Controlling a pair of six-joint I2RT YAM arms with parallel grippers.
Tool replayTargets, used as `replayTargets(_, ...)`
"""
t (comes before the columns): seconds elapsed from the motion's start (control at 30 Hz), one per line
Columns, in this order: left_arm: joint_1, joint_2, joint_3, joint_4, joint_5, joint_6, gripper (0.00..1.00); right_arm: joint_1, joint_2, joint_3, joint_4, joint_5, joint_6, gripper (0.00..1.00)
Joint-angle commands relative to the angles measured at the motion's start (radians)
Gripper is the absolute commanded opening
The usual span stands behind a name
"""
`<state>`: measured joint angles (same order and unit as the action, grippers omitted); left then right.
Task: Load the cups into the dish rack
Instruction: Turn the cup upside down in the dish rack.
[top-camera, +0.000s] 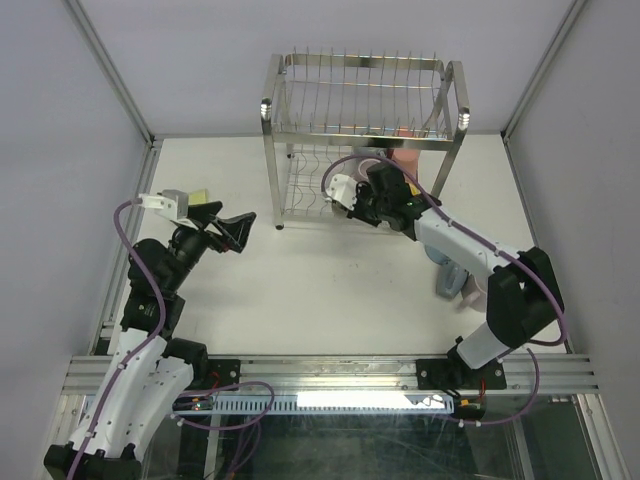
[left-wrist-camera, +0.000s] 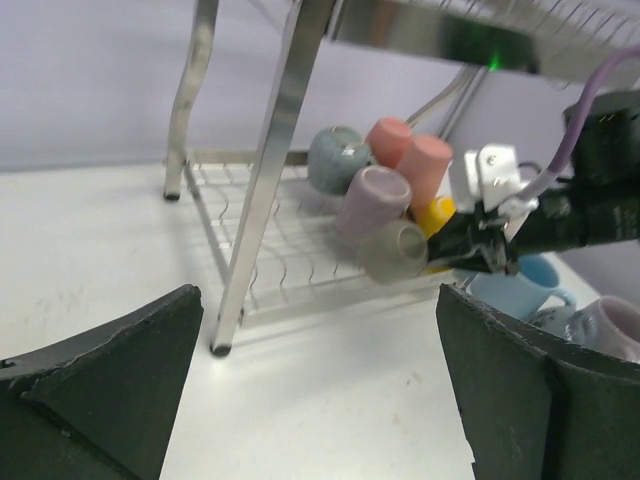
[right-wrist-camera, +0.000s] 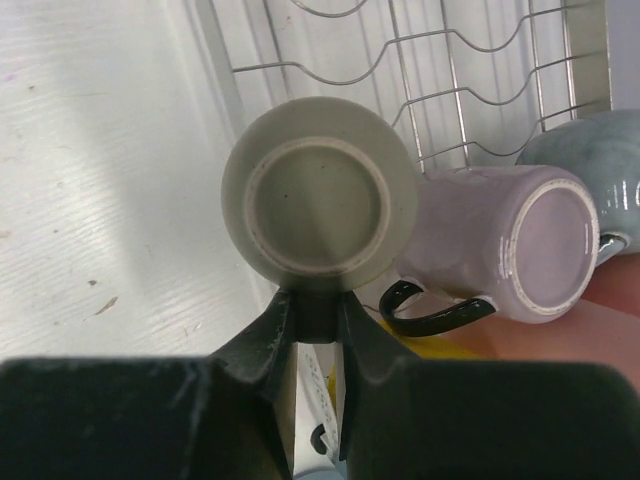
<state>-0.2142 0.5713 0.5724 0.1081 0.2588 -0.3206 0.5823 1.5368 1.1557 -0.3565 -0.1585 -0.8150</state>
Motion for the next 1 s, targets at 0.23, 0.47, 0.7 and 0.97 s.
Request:
replayTargets(0.23,0.007,-0.051,-0.022,-0.179,-0.086,0.120,0.99,-0.023,0.090,0.097,0.181,0.077,0.027,0.00)
replayTargets(0.47,0.006,-0.051,-0.022,-0.186,-0.094,0.127,0.99,-0.049,0.112,0.089,0.185,0.070,0.033,0.00)
replayTargets(0.7,0.006,-0.053,-0.022,-0.190,-0.101,0.132,0.99,-0.066,0.127,0.074,0.170,0.053,0.036,0.00)
replayTargets(0.97,0.007,-0.054,-0.020,-0.194,-0.105,0.135,0.99,-0.075,0.153,0.080,0.137,0.012,0.050,0.00)
